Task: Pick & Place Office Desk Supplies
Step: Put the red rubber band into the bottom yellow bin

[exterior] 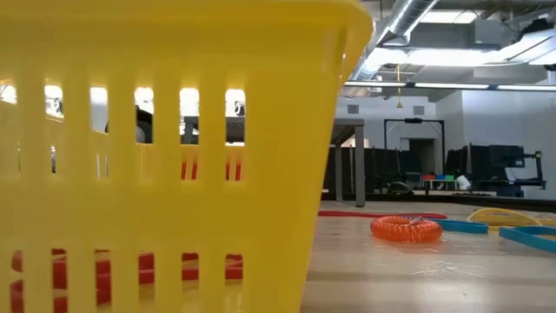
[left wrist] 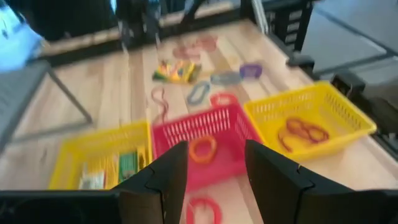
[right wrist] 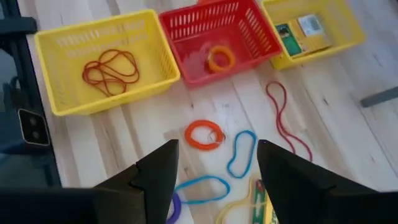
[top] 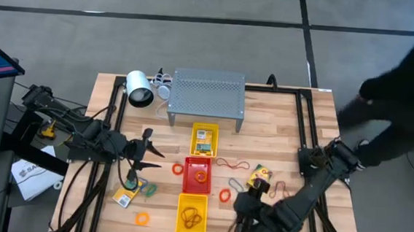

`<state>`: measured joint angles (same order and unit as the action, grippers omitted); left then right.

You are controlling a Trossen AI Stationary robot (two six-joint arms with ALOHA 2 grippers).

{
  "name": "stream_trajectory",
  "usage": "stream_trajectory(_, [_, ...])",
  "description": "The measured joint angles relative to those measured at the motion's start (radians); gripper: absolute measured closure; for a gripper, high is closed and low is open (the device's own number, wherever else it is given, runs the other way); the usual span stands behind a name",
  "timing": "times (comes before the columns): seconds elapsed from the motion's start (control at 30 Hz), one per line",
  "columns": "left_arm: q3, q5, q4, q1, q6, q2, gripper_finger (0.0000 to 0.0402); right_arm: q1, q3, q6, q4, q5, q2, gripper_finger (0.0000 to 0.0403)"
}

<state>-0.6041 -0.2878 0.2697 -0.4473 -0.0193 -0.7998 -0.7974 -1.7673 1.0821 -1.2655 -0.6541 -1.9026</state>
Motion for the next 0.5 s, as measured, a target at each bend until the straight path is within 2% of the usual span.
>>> stream_trajectory(0.1, [0.0, -0.001, 0.008, 0.0, 0.051, 0.003, 0.0248, -0.008, 0.081, 0.047, 0.039, -0.032, 0.0, 0.0188])
stream_trajectory(0.2, [0.0, 0.006, 0.005, 0.0, 0.074, 0.01, 0.0248, 0.014, 0.202, 0.039, 0.181, -0.031, 0.0, 0.0188])
stream_trajectory(0.37, [0.0, 0.011, -0.01, 0.0, 0.084, 0.015, 0.0248, 0.054, 0.414, -0.109, 0.545, -0.031, 0.054, 0.0188])
stream_trajectory(0.5, [0.0, 0.029, -0.04, 0.0, 0.088, 0.015, 0.0248, 0.082, 0.583, -0.237, 0.775, -0.026, 0.173, 0.0188])
